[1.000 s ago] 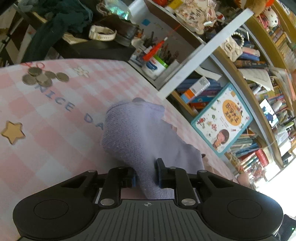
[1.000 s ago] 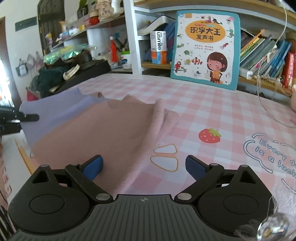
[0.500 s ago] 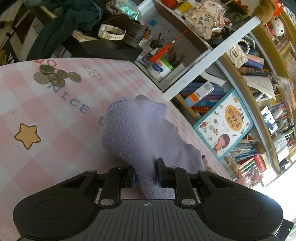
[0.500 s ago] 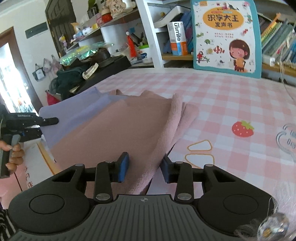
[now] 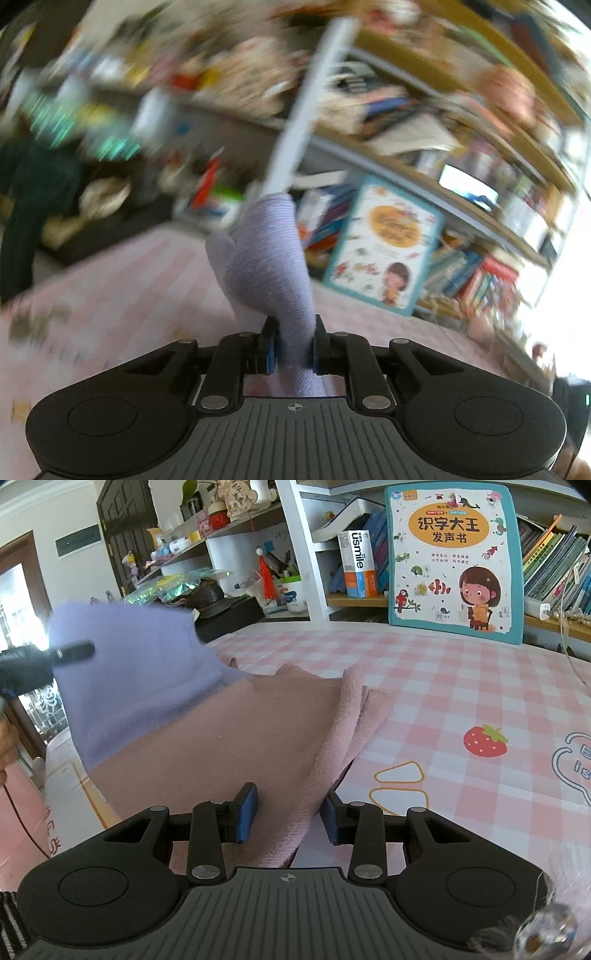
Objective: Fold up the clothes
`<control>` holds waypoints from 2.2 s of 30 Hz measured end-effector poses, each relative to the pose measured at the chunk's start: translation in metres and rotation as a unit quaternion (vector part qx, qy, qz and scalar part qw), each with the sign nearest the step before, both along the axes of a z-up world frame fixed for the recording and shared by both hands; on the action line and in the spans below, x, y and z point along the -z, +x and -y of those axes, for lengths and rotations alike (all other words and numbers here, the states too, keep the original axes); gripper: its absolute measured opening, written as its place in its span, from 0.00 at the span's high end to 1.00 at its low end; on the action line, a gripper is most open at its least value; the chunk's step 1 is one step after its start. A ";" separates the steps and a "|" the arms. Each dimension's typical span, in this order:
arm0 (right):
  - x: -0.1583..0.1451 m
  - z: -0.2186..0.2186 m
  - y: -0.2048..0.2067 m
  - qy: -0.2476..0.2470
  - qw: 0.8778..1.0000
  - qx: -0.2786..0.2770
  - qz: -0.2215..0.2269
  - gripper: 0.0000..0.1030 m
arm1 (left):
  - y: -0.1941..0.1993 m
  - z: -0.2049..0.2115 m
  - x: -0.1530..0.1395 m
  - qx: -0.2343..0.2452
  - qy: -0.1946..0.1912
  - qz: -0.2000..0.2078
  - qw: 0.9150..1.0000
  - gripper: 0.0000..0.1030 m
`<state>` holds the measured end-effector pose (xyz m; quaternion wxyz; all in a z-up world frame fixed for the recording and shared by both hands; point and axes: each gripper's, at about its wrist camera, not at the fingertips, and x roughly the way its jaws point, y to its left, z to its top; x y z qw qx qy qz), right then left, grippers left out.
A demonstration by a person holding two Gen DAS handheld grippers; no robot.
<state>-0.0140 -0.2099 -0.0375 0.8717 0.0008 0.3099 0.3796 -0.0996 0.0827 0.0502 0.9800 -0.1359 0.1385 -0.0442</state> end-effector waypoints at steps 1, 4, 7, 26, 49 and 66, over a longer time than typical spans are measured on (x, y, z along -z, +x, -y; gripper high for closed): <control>0.000 0.000 0.000 0.000 1.000 0.000 0.000 0.66 | 0.000 0.016 -0.006 0.011 0.033 0.012 0.999 0.85; 0.000 0.000 0.000 0.000 1.000 0.000 0.000 0.66 | -0.005 0.073 -0.013 0.059 0.164 0.032 0.984 0.84; 0.000 0.001 0.000 0.004 1.000 0.000 -0.003 0.66 | -0.010 0.137 0.008 0.126 0.318 0.016 0.939 0.80; -0.012 0.025 0.006 0.041 0.996 0.064 -0.050 0.55 | -0.031 0.158 0.035 0.247 0.314 -0.017 0.917 0.31; -0.023 0.012 0.013 0.173 0.961 0.072 -0.205 0.64 | 0.005 0.071 0.037 0.223 0.126 -0.053 0.965 0.56; -0.018 0.017 0.003 0.146 0.974 0.100 -0.143 0.52 | 0.005 0.044 0.022 0.233 0.047 -0.037 0.971 0.54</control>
